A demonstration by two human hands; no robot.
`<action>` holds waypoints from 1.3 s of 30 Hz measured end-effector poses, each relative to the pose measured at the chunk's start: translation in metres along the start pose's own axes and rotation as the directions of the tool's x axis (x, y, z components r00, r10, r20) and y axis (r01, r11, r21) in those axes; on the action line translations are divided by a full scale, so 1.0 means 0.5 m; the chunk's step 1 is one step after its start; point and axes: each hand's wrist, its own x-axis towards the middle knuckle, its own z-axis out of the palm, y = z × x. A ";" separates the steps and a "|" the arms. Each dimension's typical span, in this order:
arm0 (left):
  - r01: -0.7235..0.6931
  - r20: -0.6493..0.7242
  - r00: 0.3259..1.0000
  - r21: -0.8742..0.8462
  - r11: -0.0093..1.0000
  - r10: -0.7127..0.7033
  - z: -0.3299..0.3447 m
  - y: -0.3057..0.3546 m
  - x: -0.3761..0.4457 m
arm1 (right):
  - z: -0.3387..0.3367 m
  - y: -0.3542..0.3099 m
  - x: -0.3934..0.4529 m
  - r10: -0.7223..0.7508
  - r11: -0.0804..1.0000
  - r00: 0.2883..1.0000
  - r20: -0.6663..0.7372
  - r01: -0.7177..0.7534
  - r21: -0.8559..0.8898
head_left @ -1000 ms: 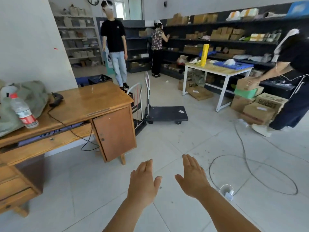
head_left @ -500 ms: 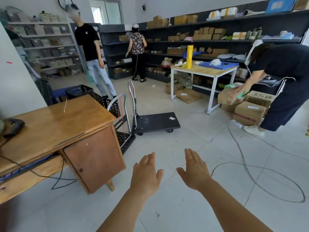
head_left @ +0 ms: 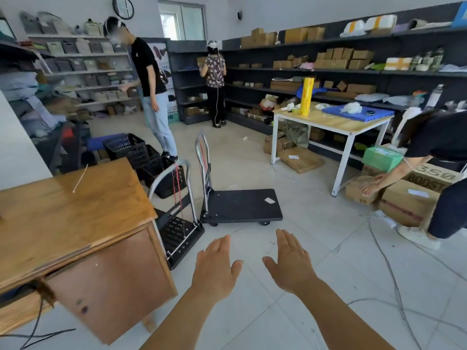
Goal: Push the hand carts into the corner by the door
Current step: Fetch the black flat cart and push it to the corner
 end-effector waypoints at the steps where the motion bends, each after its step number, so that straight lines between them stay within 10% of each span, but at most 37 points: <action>1: 0.004 0.003 1.000 -0.004 1.000 -0.004 0.006 -0.004 0.035 | -0.001 0.003 0.030 0.003 1.000 1.000 0.008 -0.003 0.001; 23: -0.031 0.057 0.998 -0.059 0.998 0.034 0.042 -0.020 0.796 | -0.071 0.040 0.750 0.062 0.997 0.998 0.026 -0.064 0.043; 39: 0.165 -0.045 0.985 -0.042 0.985 -0.167 0.098 0.167 1.305 | -0.240 0.223 1.303 -0.158 0.987 0.984 0.082 0.157 0.023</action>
